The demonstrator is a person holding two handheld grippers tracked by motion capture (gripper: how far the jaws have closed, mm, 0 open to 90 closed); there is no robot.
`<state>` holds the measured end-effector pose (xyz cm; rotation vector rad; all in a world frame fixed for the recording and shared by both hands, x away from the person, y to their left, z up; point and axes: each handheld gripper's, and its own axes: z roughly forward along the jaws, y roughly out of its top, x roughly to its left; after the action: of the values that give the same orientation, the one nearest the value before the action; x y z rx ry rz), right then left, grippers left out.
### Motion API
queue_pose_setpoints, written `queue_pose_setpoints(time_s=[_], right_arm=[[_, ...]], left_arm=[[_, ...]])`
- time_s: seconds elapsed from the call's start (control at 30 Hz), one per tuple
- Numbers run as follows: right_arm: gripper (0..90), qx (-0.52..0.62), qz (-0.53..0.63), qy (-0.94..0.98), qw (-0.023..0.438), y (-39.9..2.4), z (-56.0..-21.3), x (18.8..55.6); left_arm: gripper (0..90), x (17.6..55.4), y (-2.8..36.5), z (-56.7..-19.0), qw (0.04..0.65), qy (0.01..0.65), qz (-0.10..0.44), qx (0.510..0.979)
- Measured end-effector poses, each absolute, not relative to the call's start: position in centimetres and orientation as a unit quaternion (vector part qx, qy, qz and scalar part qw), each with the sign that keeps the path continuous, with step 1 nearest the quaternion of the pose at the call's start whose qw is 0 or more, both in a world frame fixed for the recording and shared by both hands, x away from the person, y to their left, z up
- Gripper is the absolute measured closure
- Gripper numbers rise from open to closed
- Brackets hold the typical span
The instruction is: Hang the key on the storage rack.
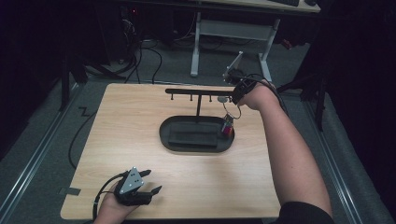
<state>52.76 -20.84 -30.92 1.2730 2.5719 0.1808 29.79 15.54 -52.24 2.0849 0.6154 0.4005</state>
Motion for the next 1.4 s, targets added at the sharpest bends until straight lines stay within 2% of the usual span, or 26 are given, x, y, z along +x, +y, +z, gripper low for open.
queue_pose_setpoints(time_s=[0.1, 0.33, 0.63, 0.83, 1.07, 1.4], right_arm=[[78.6, 0.443, 0.057, 0.880, 0.159, -20.8, -30.8, 52.9], [66.5, 0.448, 0.067, 0.873, 0.178, -21.0, -30.0, 52.0], [43.9, 0.426, 0.111, 0.879, 0.180, -22.0, -30.7, 49.0], [38.6, 0.429, 0.141, 0.874, 0.179, -23.2, -32.3, 48.0], [37.5, 0.439, 0.168, 0.866, 0.172, -24.6, -34.3, 47.3], [36.4, 0.468, 0.205, 0.844, 0.161, -27.1, -39.0, 45.9]], left_arm=[[30.5, 29.8, 15.6, -52.2, 0.449, 0.249, 0.162, 0.843], [30.5, 29.7, 15.5, -52.2, 0.448, 0.247, 0.162, 0.844], [30.6, 29.7, 15.2, -52.3, 0.446, 0.244, 0.162, 0.846], [30.7, 29.6, 15.1, -52.2, 0.453, 0.243, 0.161, 0.842], [30.7, 29.6, 15.0, -52.3, 0.452, 0.239, 0.162, 0.844], [30.7, 29.8, 14.0, -52.1, 0.455, 0.226, 0.163, 0.846]])
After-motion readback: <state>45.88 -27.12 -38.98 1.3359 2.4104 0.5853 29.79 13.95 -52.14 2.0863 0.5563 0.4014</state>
